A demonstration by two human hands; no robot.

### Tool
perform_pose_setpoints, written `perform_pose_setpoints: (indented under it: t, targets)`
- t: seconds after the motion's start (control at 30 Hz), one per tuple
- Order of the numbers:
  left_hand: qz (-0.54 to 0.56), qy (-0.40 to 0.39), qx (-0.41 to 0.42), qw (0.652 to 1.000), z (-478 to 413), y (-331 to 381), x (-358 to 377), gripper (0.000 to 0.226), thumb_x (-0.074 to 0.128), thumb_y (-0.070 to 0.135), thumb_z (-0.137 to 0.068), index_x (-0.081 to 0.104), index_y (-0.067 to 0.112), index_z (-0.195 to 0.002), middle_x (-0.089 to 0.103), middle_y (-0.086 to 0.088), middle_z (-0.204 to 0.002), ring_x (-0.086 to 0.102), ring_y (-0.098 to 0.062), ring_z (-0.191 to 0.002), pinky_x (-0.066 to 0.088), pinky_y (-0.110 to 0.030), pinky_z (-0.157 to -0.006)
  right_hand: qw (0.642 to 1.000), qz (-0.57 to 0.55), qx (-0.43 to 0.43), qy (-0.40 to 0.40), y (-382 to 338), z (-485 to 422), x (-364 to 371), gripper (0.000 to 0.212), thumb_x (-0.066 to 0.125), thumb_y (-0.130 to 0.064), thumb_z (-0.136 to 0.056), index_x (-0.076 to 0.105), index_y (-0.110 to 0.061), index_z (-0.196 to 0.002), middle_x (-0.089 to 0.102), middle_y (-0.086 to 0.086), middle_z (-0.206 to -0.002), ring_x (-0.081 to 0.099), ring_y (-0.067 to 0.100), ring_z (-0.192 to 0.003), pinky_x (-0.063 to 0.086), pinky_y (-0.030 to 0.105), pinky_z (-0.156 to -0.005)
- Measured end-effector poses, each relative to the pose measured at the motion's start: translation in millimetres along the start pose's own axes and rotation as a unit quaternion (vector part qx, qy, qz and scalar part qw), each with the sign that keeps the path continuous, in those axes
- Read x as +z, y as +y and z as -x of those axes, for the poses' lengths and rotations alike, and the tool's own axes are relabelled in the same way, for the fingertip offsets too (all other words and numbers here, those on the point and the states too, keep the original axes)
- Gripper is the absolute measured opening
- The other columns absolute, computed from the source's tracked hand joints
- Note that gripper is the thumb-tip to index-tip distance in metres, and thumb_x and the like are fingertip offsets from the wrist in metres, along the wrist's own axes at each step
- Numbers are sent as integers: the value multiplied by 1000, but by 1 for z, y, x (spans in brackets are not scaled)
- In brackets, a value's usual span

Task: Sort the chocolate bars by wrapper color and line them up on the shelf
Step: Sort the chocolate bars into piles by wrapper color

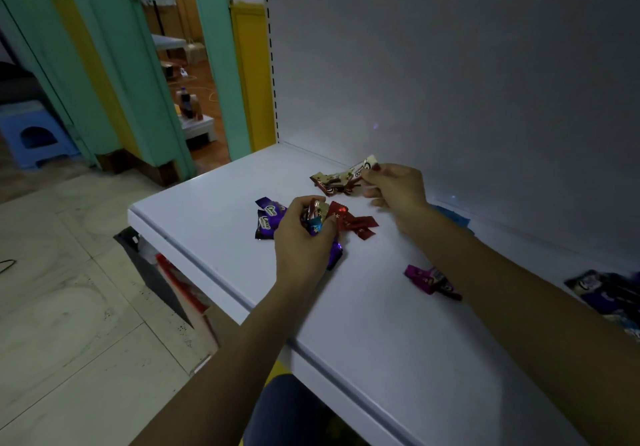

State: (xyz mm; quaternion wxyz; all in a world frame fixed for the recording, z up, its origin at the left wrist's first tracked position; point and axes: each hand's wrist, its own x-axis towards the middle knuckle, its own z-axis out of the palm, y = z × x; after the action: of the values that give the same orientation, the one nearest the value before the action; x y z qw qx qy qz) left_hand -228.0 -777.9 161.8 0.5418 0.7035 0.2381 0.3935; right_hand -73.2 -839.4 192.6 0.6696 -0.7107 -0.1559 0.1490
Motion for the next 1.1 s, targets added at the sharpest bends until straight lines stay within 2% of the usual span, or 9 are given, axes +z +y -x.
perform_pose_setpoints:
  t: [0.1,0.2,0.3,0.37,0.57,0.63,0.73,0.87,1.1]
  targets:
    - [-15,2,5,1000,-1,0,3,27,66,10,-88,59,20,-112,55,25,-93,57,10,-86,48,-5,-76,984,110,-120,79,8,-17,20,20,67,-15,-87,72,-9,-105,72,4,-89,66,12,-68,55,26,-64]
    - [-14,14,-6,1000,-3,-2,1,25,65,11,-89,57,24,-109,57,20,-94,59,5,-88,49,-6,-75,887,338,-299,101,18,-33,33,23,58,-21,-93,71,-12,-109,70,5,-99,64,20,-80,52,33,-72]
    - [-24,8,-6,1000,-6,-6,2,27,64,12,-89,58,21,-114,60,12,-100,63,-10,-96,55,-22,-84,774,531,-343,10,27,-49,37,24,50,-21,-95,72,-13,-98,69,6,-94,61,22,-80,39,31,-78]
    - [-32,12,-3,999,-6,-6,2,28,64,12,-90,58,19,-116,57,16,-96,61,-8,-96,54,-20,-84,754,572,-318,-62,32,-54,38,25,48,-24,-95,70,-13,-98,66,5,-91,58,21,-77,36,31,-79]
    - [-24,7,-9,1000,-6,-4,1,36,65,12,-89,53,23,-121,56,15,-99,60,-4,-93,51,-11,-79,810,510,-262,-126,22,-47,31,34,44,-14,-96,59,-8,-126,63,14,-120,60,27,-100,46,39,-91]
    - [-18,-2,-11,1000,-5,-2,-1,44,65,11,-90,47,22,-128,52,16,-99,58,9,-87,47,-1,-69,865,412,-257,-128,14,-29,32,37,45,-16,-98,53,-9,-133,59,12,-129,58,22,-113,44,33,-99]
    - [15,-8,-19,1000,-4,0,-4,53,63,8,-90,38,20,-135,45,25,-96,50,27,-76,40,2,-59,940,214,-189,-187,-2,13,32,35,50,-38,-97,68,-12,-113,70,2,-106,65,10,-97,50,29,-91]
    - [39,-1,-15,999,-1,0,-6,48,65,9,-90,43,21,-131,59,5,-113,63,-2,-95,48,-6,-70,934,137,-182,-276,-6,50,24,10,67,-16,-87,72,-11,-93,70,-4,-83,66,1,-77,49,14,-68]
    - [35,-16,-8,999,5,1,-7,23,64,10,-90,55,22,-108,58,16,-97,59,1,-90,48,-9,-75,981,12,-116,-155,-9,55,15,4,64,-2,-87,67,-3,-86,65,3,-83,64,-1,-64,48,11,-60]
